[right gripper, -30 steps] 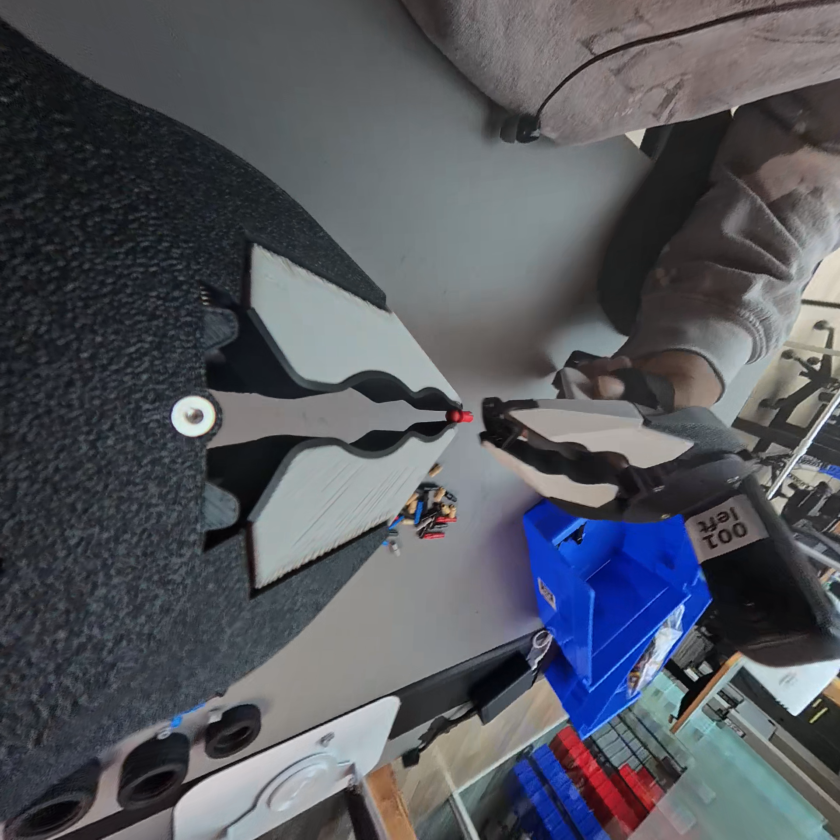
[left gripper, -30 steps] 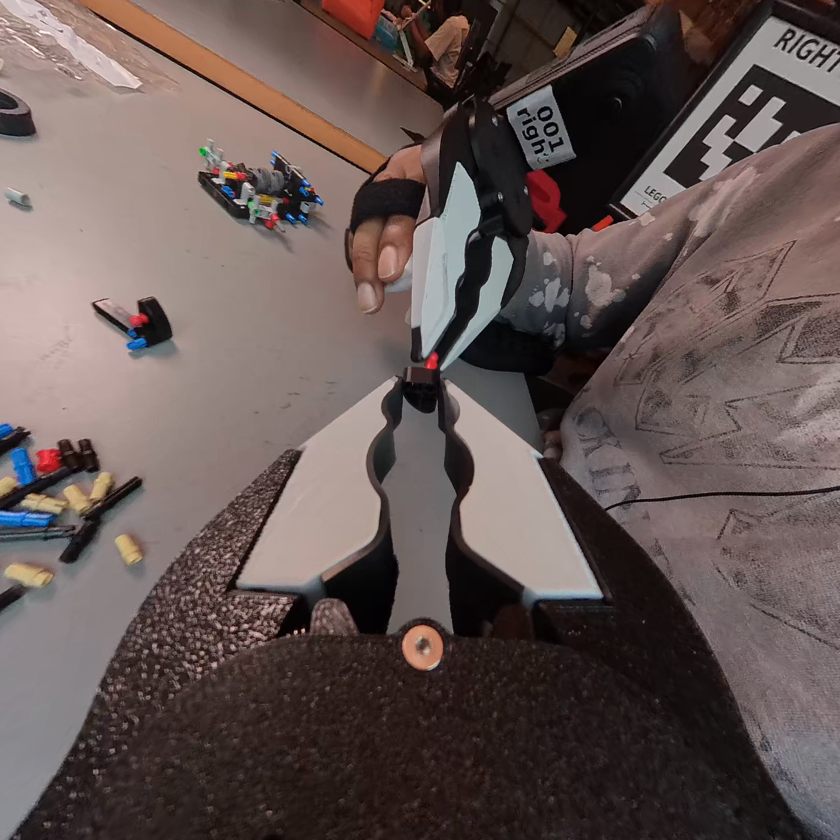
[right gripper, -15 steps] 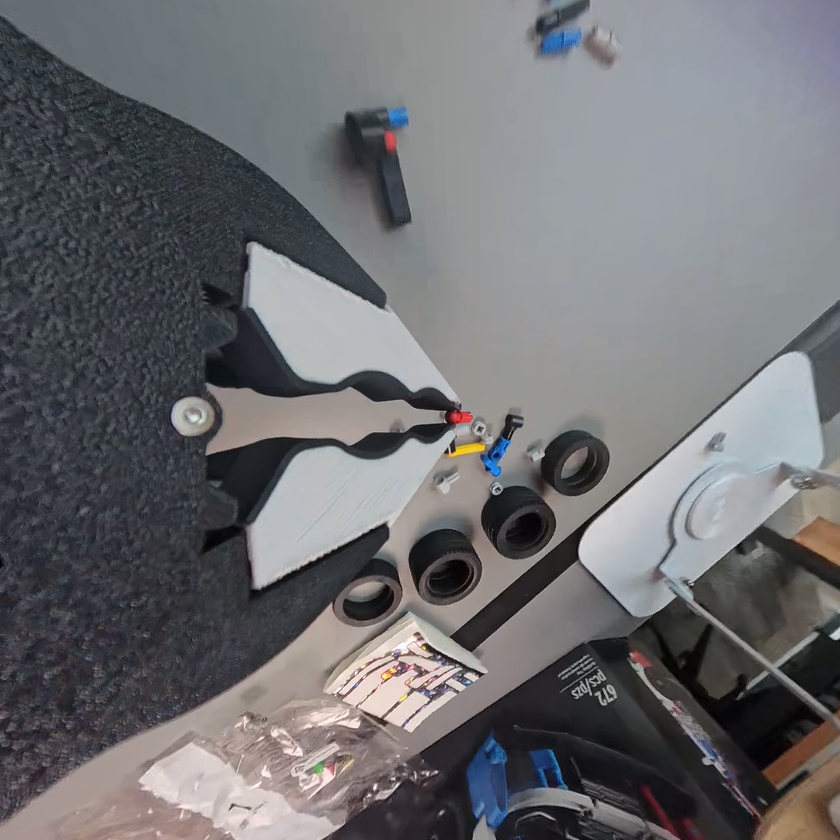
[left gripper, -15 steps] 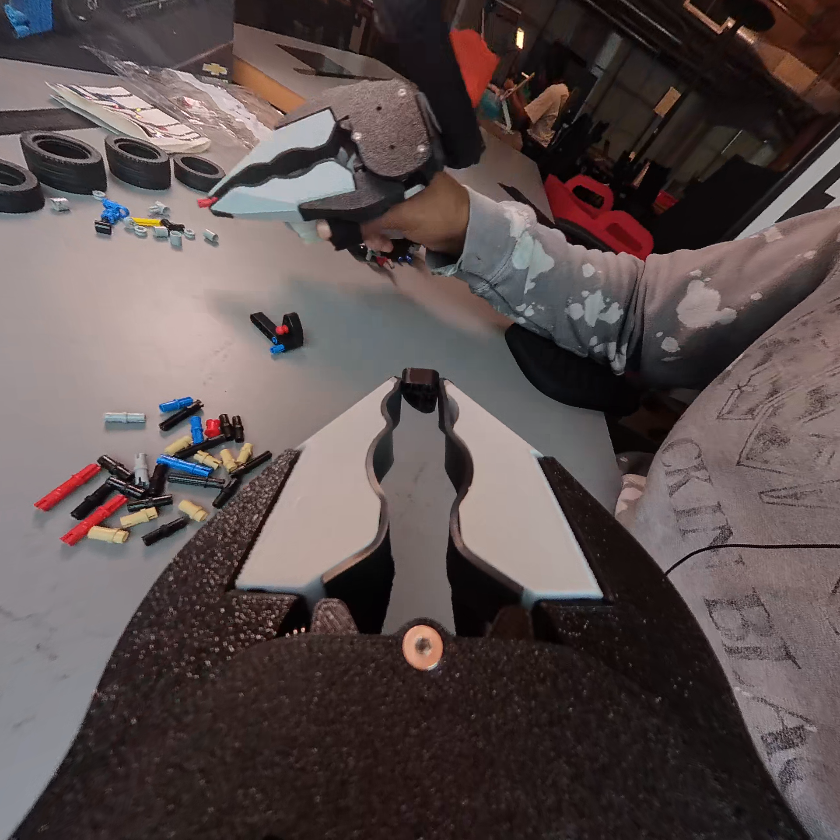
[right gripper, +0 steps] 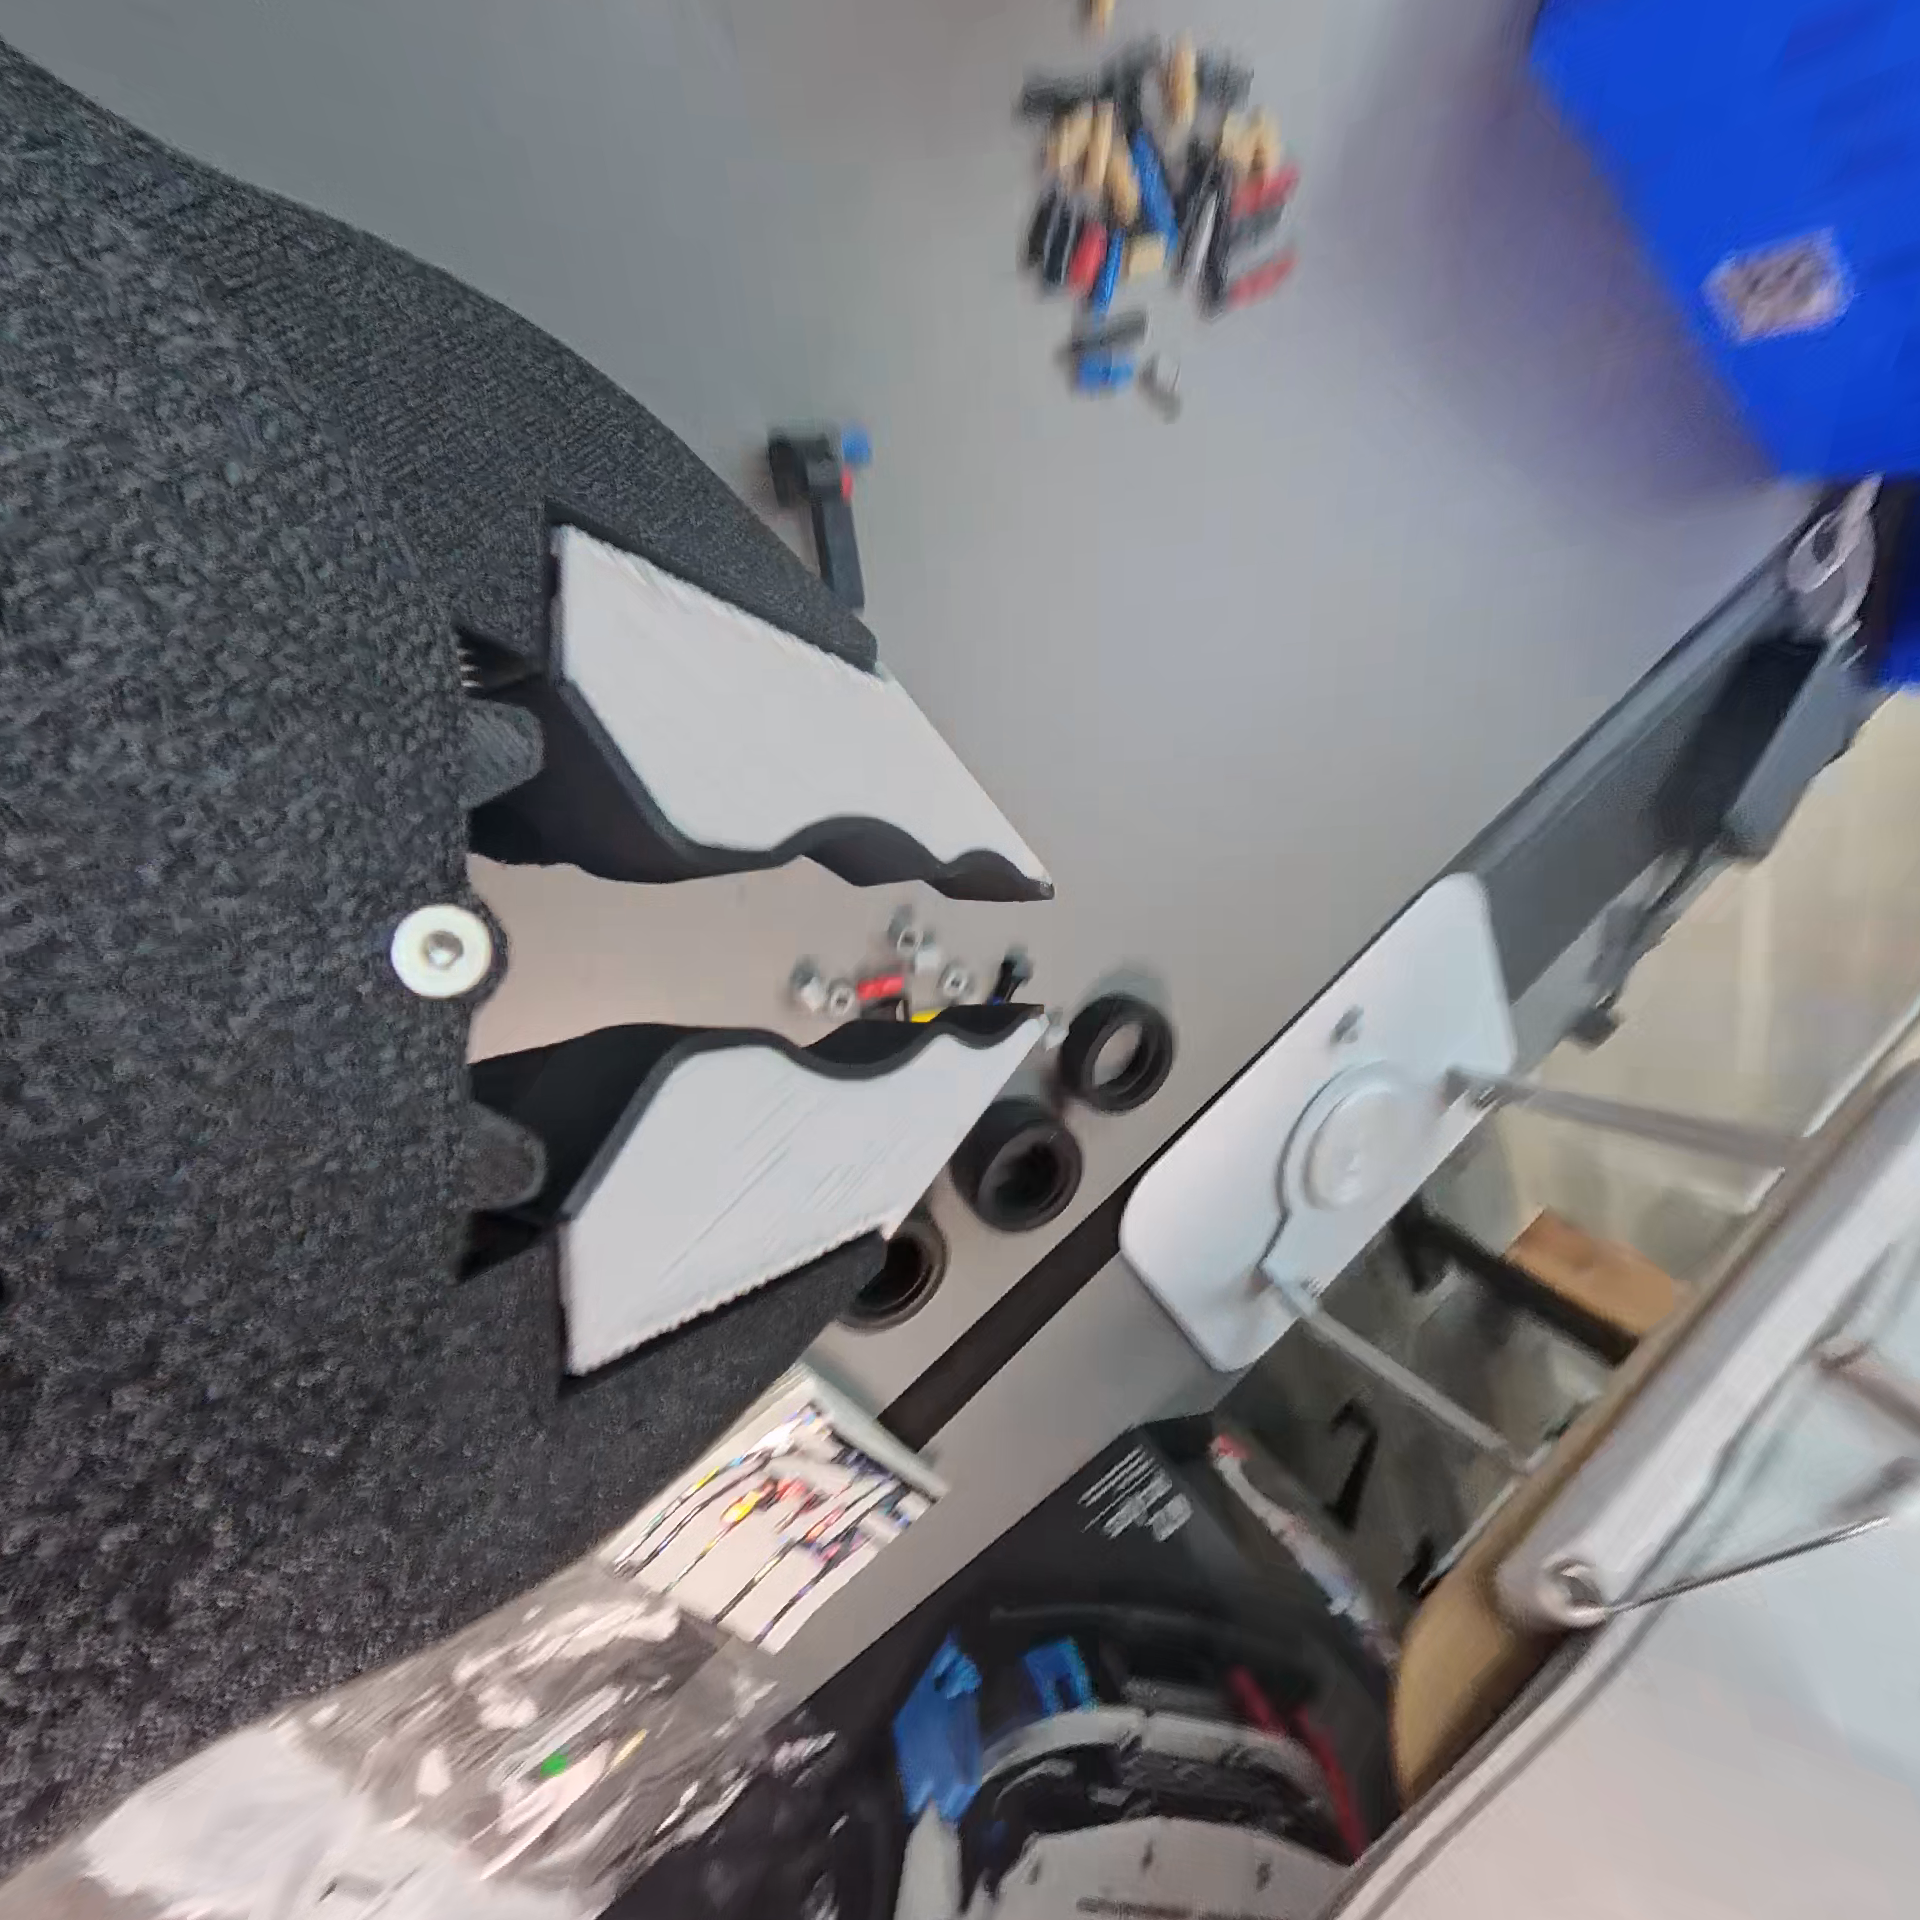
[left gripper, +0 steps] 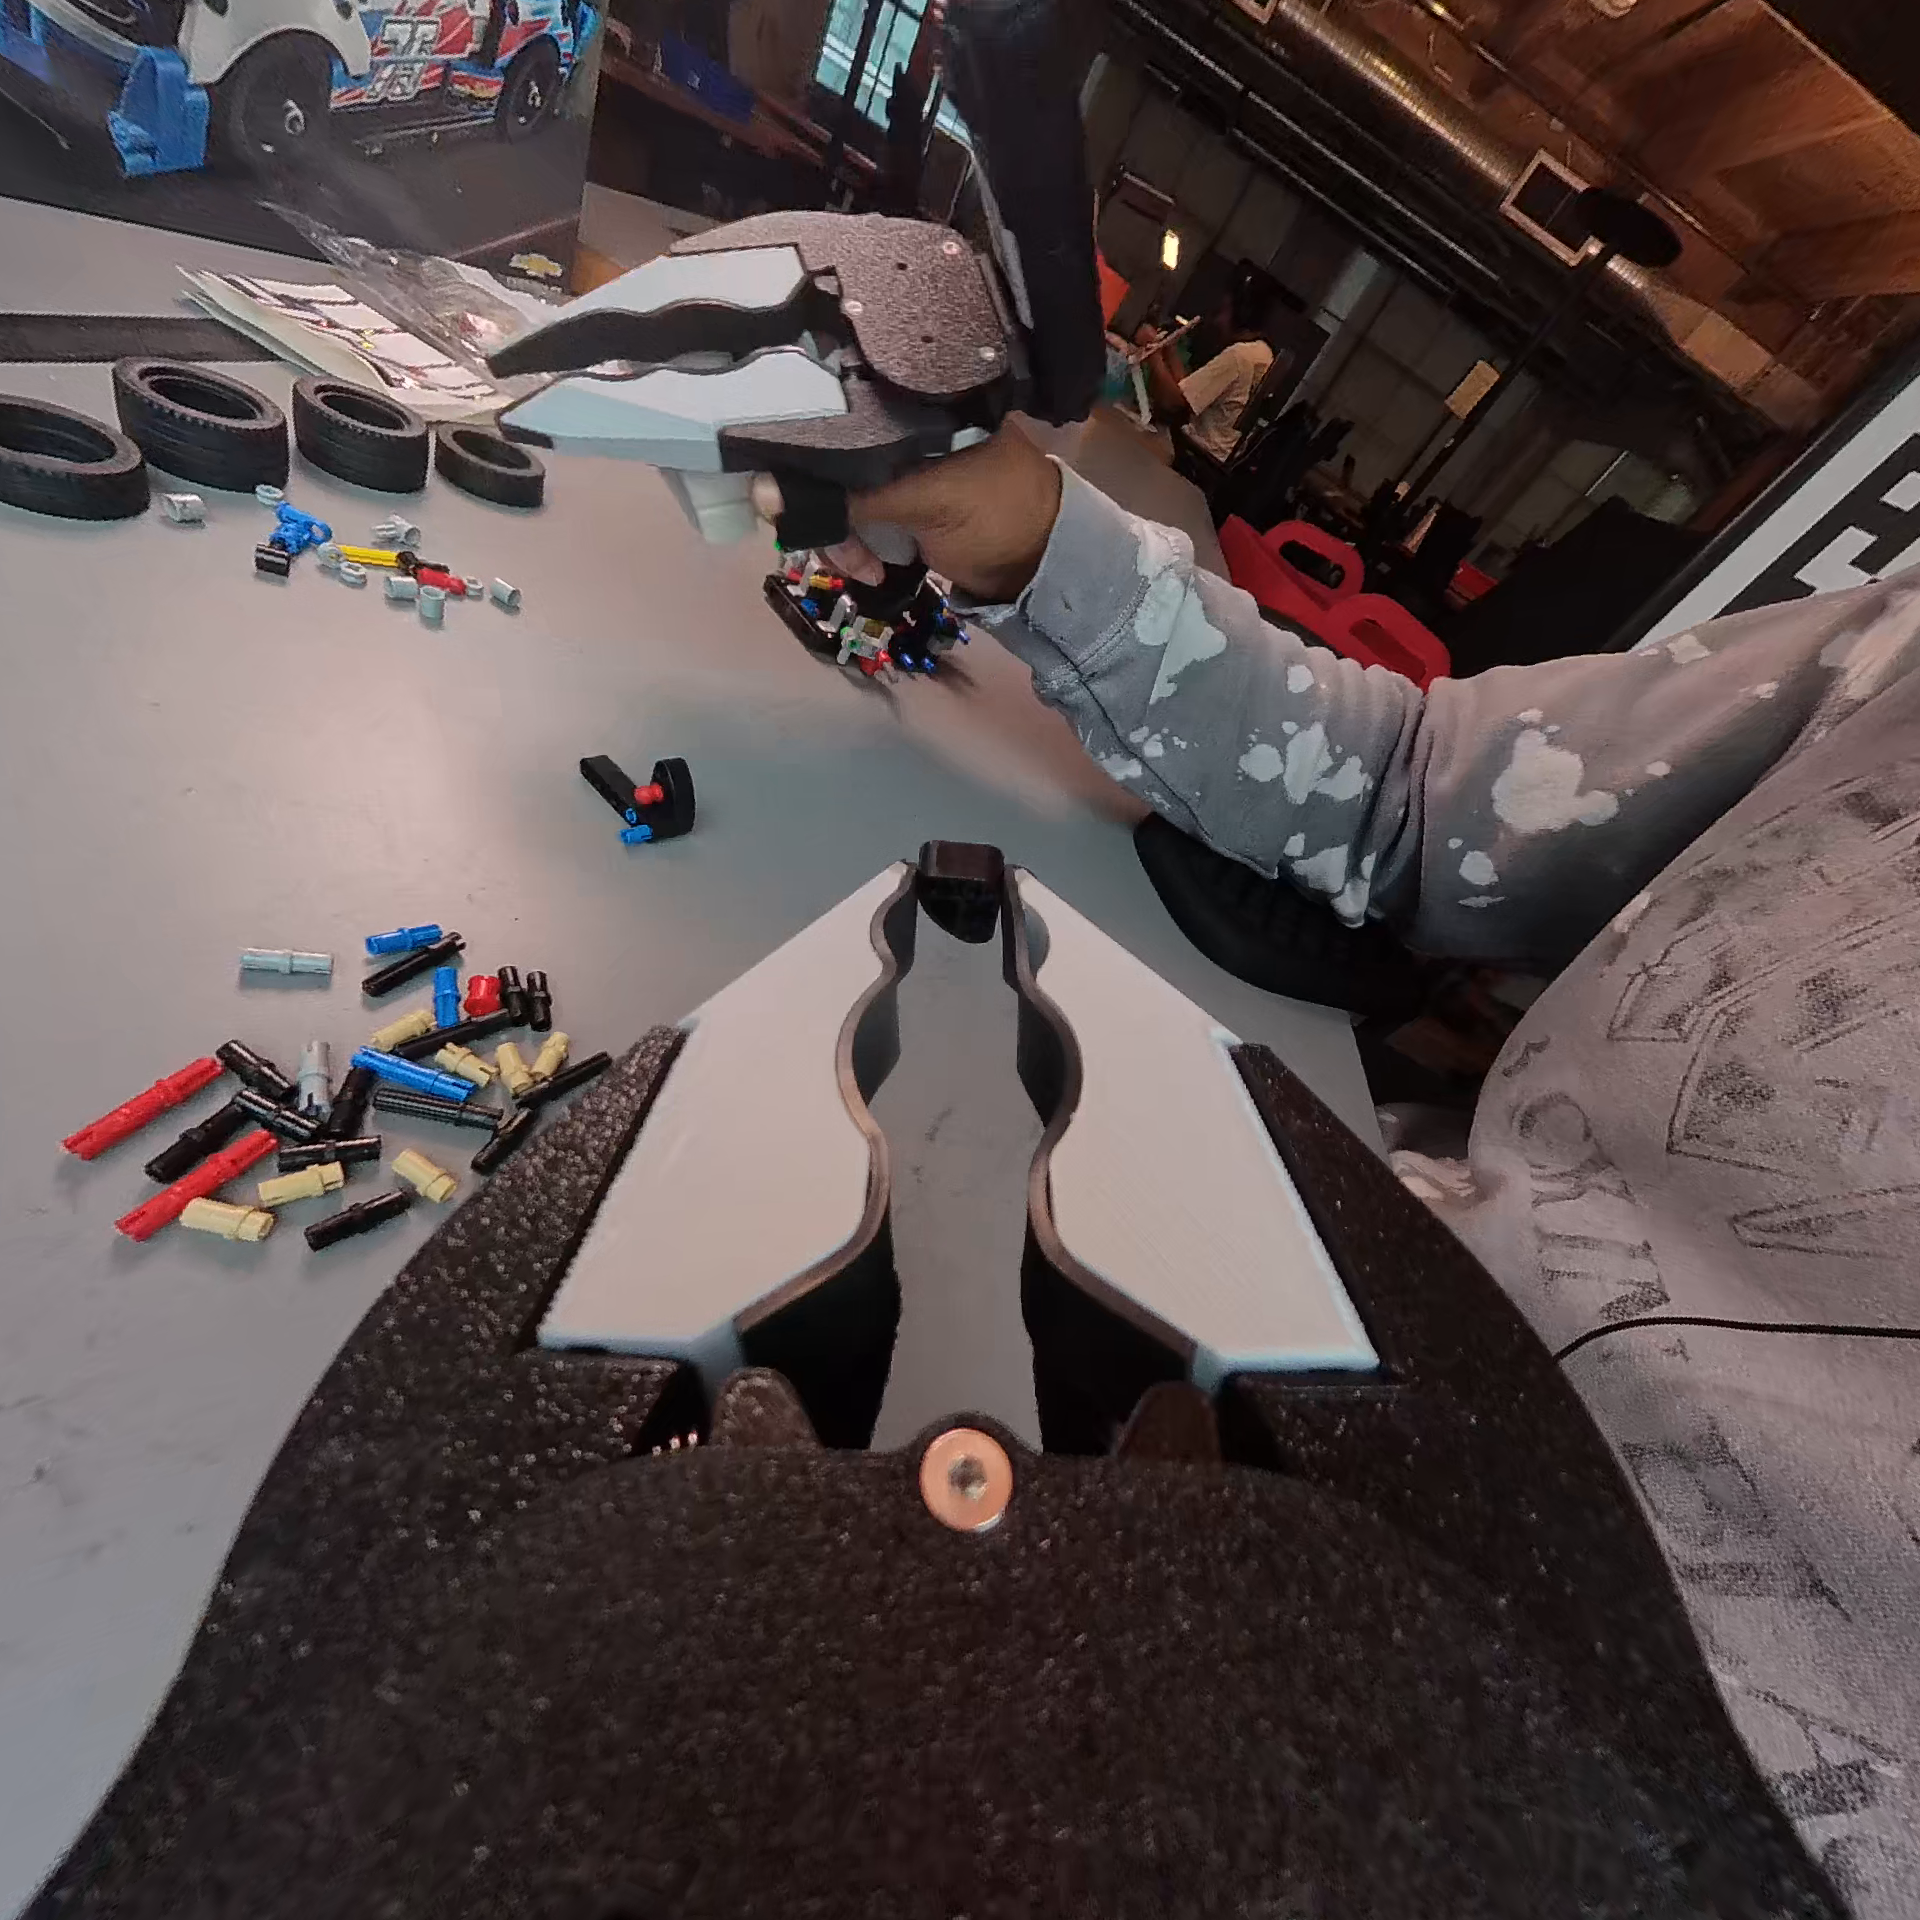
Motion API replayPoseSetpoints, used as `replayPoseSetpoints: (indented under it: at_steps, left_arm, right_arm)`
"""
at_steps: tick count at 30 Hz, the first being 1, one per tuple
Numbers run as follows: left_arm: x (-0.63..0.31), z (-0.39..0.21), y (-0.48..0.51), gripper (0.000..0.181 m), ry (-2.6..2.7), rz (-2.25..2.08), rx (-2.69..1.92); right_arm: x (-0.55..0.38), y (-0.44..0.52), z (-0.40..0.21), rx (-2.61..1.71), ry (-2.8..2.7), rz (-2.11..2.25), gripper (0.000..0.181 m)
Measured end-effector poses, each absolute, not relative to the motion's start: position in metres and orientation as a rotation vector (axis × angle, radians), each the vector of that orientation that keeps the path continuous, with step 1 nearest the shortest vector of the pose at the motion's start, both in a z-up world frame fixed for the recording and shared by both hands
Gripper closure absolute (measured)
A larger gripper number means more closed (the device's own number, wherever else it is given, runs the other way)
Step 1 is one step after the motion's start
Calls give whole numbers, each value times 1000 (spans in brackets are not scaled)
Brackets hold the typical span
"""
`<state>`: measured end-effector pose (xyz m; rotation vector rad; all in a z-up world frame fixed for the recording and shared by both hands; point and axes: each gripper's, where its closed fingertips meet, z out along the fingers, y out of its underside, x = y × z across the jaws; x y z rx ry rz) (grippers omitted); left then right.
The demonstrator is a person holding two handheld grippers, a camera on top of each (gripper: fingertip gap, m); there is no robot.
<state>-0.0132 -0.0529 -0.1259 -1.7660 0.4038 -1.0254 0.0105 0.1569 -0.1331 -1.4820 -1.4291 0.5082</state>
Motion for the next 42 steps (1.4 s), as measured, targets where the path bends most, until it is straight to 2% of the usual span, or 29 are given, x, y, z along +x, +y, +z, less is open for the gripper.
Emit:
replayPoseSetpoints:
  at_steps: [4,9,15,17,19,27,30,33,35,38,40,42]
  left_arm:
    - [-13,-104,-58,166,370,-1152,-1634]
    - [-8,-91,-63,166,338,-1282,-1539]
    - [2,-84,-69,167,329,-1386,-1480]
    - [5,-85,-69,167,334,-1392,-1485]
    - [6,-84,-69,166,330,-1395,-1481]
    - [21,-98,-79,166,480,-1360,-1607]
    - [12,-100,-70,166,488,-1175,-1642]
    - [-36,-88,-47,166,372,-767,-1644]
    - [-94,-81,-34,167,261,-370,-1669]
    - [-188,-80,-39,166,109,190,-1763]
    - [-227,-97,-46,166,23,321,-1890]
    - [-244,-125,-51,165,-45,294,-2036]
  right_arm:
    - [15,40,-98,-1214,-1625,968,163]
    - [15,-50,-98,-975,-1654,1071,159]
    - [0,-76,-89,-713,-1595,787,157]
    - [-2,-79,-86,-681,-1568,762,167]
    - [-1,-79,-85,-655,-1563,719,170]
    - [19,-87,-94,-601,-1728,806,173]
    - [16,-72,-90,-641,-1639,751,171]
    - [15,-17,-98,-877,-1555,661,162]
    - [19,27,-122,-1074,-1539,551,160]
    - [28,66,-174,-1378,-1605,481,144]
    - [28,68,-202,-1539,-1663,518,133]
    - [23,64,-213,-1630,-1666,578,134]
